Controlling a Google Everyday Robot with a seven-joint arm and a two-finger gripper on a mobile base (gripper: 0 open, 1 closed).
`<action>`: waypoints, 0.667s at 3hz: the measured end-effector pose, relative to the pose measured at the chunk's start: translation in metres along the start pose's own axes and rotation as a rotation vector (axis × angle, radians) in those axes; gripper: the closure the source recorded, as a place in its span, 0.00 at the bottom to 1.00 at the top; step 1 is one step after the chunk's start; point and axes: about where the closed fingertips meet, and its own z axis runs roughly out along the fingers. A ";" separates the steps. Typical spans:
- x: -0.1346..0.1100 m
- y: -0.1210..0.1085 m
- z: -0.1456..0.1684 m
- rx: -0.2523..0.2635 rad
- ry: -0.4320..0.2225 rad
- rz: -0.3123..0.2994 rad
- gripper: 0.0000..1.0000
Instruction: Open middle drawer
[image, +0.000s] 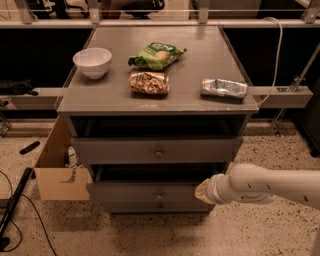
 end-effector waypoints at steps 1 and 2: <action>0.000 0.000 0.000 0.000 0.000 0.000 0.49; 0.000 0.000 0.000 0.000 0.000 0.000 0.26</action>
Offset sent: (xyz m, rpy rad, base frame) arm 0.0000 0.0000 0.0000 0.0000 0.0000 0.0000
